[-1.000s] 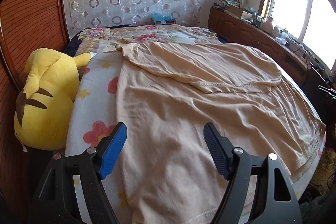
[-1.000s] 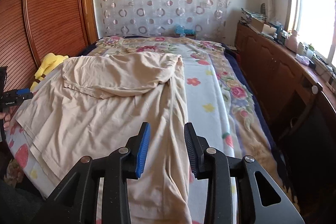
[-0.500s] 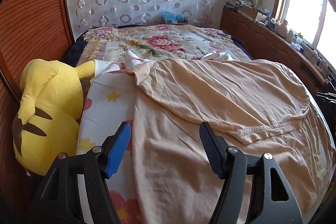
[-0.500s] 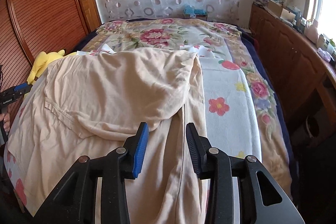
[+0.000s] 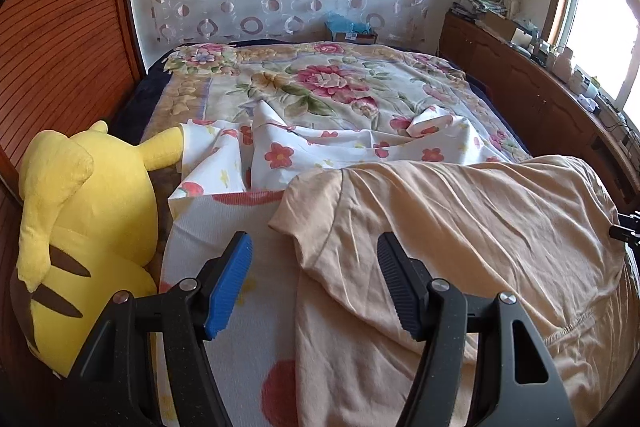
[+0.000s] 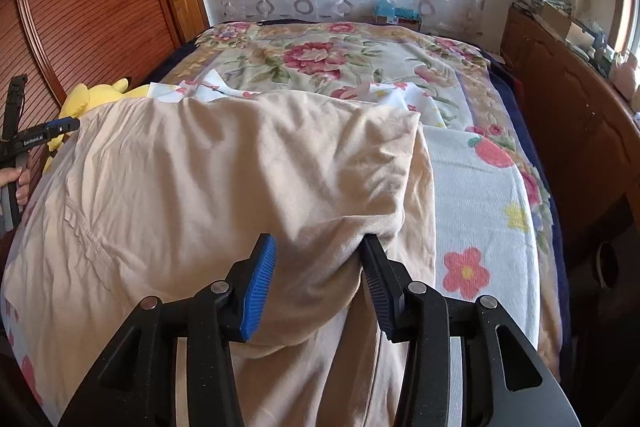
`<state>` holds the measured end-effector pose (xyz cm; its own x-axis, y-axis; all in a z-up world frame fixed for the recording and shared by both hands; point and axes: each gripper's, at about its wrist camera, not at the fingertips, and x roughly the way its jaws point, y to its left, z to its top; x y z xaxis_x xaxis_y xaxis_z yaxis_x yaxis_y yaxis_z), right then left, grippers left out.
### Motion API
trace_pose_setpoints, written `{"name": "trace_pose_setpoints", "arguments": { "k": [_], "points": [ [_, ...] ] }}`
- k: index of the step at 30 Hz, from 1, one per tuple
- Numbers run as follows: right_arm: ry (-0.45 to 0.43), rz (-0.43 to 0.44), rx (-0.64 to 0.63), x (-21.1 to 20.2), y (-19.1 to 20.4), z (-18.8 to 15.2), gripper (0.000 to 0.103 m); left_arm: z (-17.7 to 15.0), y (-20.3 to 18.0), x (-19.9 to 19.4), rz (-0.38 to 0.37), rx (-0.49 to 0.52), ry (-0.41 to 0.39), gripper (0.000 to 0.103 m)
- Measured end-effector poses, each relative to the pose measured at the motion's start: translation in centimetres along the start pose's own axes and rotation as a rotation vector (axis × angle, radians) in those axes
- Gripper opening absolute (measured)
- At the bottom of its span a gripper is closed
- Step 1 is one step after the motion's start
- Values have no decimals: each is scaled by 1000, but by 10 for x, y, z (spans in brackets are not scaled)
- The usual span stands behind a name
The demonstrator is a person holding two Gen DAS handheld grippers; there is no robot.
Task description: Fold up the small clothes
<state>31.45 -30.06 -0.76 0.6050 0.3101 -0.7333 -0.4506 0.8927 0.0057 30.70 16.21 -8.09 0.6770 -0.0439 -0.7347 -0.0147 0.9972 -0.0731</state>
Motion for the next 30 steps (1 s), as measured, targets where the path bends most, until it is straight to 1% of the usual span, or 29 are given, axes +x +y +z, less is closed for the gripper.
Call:
{"name": "trace_pose_setpoints", "arguments": {
  "k": [3,4,6,8,10,11,12,13,14,16,17,18,19,20,22,25,30],
  "points": [
    [10,-87,-32,11,3,-1,46,6,2,11,-9,2,11,66],
    [4,-95,-37,13,3,-2,46,6,3,13,-9,2,12,66],
    [6,-82,-37,18,5,-3,46,6,3,17,-9,10,17,66],
    [-13,-77,-34,19,5,-4,46,4,3,21,-11,16,27,66],
    [-31,-72,-33,20,4,-6,47,2,4,22,-23,17,31,46],
    [-35,-68,-31,20,4,-7,47,1,3,22,-33,18,30,42],
    [-36,-64,-26,21,4,-7,47,0,1,21,-45,28,22,32],
    [-36,-60,-23,20,4,-8,47,0,-2,20,-53,40,17,26],
    [-36,-59,-21,20,3,-8,47,-1,-5,18,-51,57,8,25],
    [-33,-58,-19,21,3,-7,47,1,-12,14,-32,84,-11,14],
    [-31,-57,-20,20,2,-8,46,2,-14,12,-30,87,-21,12],
    [-33,-51,-22,16,1,-8,46,4,-16,11,-29,90,-27,7],
    [-32,-47,-27,17,2,-7,38,7,-17,9,-28,90,-35,4],
    [-35,-47,-33,14,2,-5,34,10,-18,8,-29,88,-41,3],
    [-48,-9,-18,10,0,-1,12,15,-21,3,-32,83,-59,3],
    [-101,15,-21,-3,2,2,9,22,-25,-10,-45,75,-92,2],
    [-166,39,-27,-26,4,9,9,29,-26,-38,-66,53,-150,2]
  ]
}}
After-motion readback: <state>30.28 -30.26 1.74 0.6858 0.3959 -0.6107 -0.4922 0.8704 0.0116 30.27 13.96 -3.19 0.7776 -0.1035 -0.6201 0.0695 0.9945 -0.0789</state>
